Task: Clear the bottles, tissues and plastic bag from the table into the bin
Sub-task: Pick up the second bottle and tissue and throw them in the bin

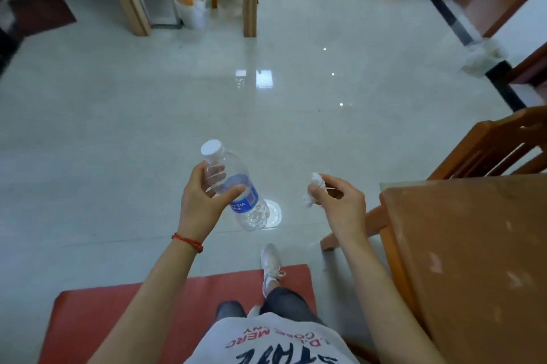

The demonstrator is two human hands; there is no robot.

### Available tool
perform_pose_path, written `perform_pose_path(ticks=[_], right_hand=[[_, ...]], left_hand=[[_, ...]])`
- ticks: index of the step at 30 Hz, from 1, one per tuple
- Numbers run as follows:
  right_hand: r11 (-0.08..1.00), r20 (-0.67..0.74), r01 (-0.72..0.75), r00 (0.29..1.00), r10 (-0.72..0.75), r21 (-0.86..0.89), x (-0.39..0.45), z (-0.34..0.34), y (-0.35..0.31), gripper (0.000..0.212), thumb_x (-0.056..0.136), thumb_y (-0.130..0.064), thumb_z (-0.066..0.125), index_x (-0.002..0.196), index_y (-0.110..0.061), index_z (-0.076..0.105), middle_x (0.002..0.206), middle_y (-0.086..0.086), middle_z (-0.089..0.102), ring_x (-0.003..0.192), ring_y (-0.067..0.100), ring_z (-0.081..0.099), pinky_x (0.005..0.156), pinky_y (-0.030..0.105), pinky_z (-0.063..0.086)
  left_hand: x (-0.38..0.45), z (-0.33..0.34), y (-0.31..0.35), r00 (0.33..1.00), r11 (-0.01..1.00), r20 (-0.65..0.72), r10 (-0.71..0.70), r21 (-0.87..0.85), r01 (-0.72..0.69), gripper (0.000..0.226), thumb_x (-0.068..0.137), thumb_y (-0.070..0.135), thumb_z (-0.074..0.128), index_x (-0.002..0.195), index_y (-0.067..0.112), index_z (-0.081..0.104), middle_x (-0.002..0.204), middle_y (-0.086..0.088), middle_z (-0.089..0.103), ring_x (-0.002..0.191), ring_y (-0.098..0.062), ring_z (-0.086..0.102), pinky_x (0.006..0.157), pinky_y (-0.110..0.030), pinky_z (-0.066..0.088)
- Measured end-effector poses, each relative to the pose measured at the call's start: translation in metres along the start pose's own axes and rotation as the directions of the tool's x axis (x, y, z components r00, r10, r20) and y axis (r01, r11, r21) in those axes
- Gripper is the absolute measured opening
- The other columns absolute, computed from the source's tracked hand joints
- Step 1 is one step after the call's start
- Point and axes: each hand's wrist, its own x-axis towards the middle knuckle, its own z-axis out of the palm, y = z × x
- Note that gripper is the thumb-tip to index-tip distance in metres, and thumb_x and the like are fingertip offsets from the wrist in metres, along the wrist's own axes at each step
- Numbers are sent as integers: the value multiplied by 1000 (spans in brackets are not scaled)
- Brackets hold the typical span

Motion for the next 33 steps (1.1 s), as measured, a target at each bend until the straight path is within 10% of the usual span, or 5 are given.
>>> perform_pose_path(ticks=[33], right_hand=[[989, -151, -108, 981, 122, 98, 421, 115, -125, 21, 75, -16, 73, 93, -23, 68, 99, 4, 70, 88, 18, 66, 86, 41, 54]], left_hand=[[485, 114, 50, 980, 999, 195, -34, 21, 31, 48, 71, 12, 74, 107, 30, 49, 103, 14, 59, 92, -1, 59, 61, -7, 50]])
